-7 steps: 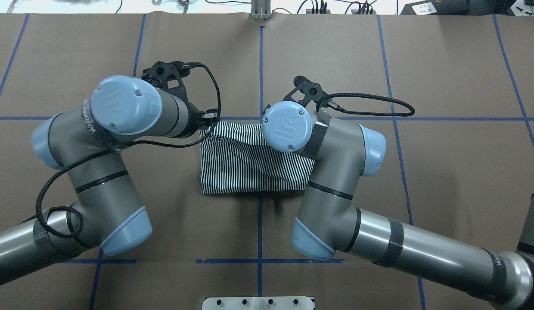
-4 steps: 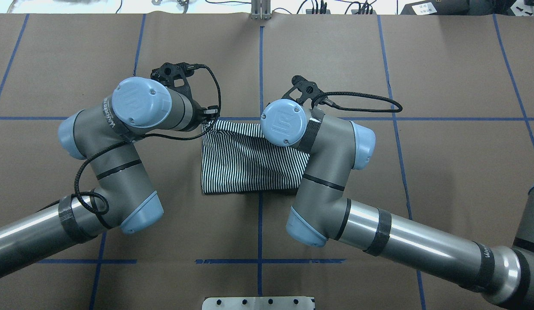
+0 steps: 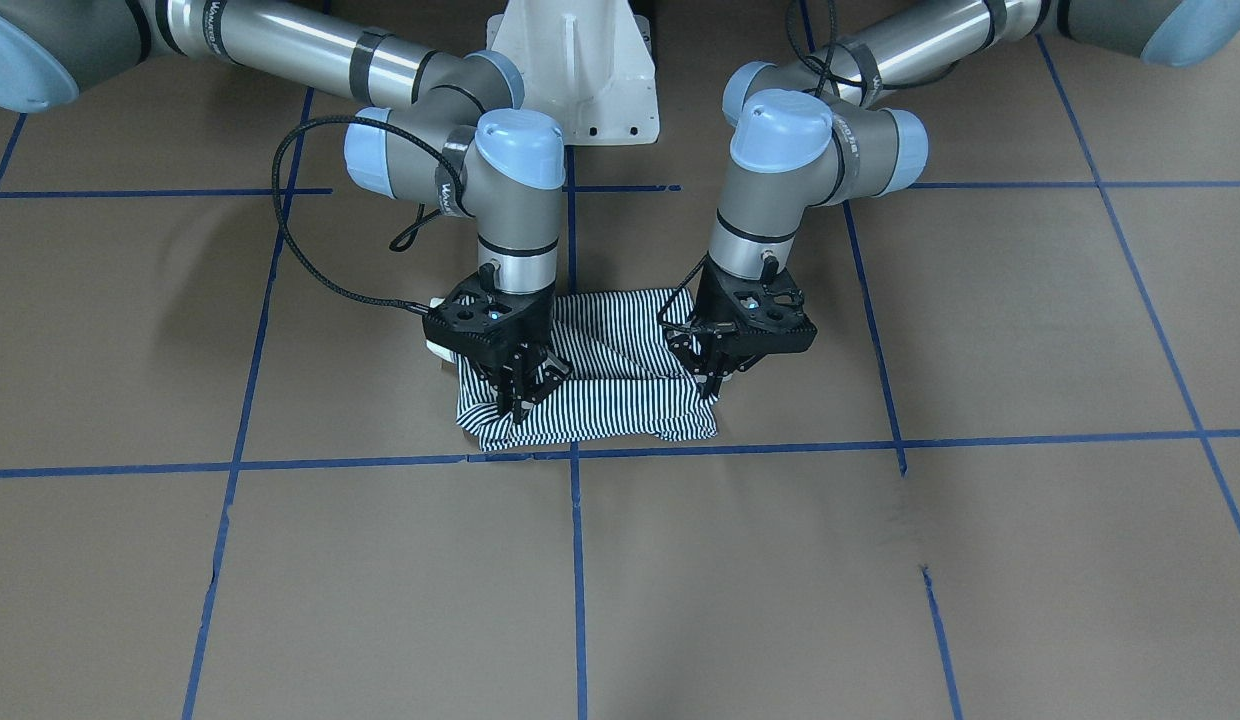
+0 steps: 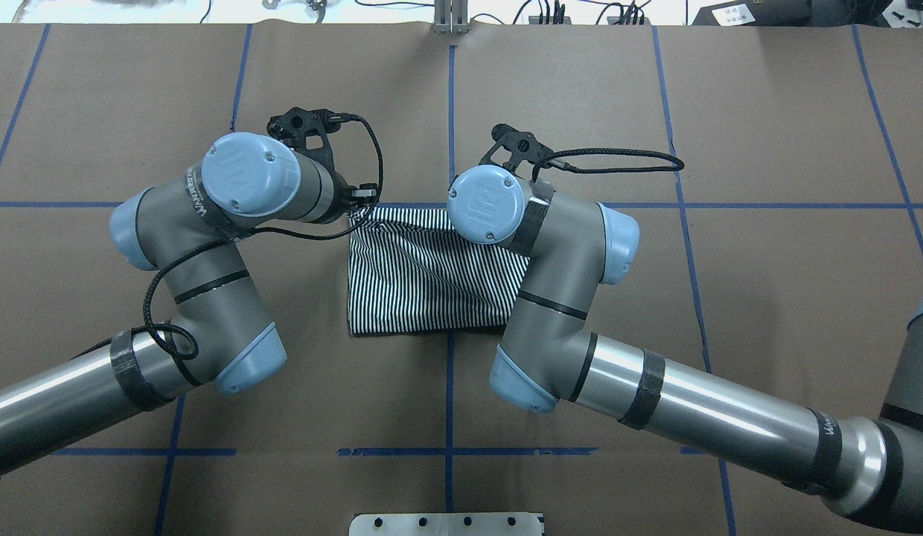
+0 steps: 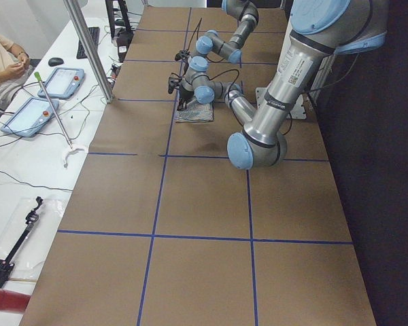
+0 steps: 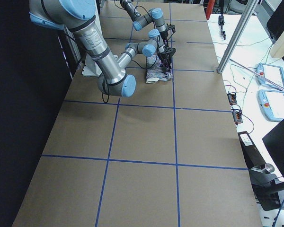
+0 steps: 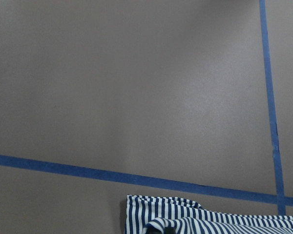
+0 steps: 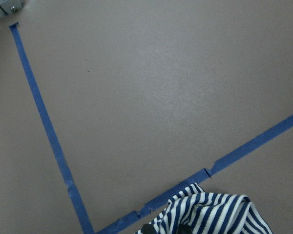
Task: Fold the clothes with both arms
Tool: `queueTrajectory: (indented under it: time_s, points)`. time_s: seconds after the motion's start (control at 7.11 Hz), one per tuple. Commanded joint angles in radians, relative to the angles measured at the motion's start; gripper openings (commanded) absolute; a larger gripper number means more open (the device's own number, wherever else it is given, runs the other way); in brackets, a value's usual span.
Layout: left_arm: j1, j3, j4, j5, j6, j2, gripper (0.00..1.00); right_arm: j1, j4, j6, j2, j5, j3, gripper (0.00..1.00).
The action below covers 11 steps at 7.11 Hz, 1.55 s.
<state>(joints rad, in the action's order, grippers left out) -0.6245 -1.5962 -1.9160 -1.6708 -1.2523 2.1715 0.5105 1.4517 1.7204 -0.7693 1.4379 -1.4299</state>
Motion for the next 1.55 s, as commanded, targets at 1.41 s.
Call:
queueTrajectory:
  time_s: [1.41]
  points:
    - [-0.118, -0.053, -0.003, -0.145, 0.217, -0.055, 1.00, 0.020, 0.027, -0.312, 0.079, 0.013, 0.185, 1.00]
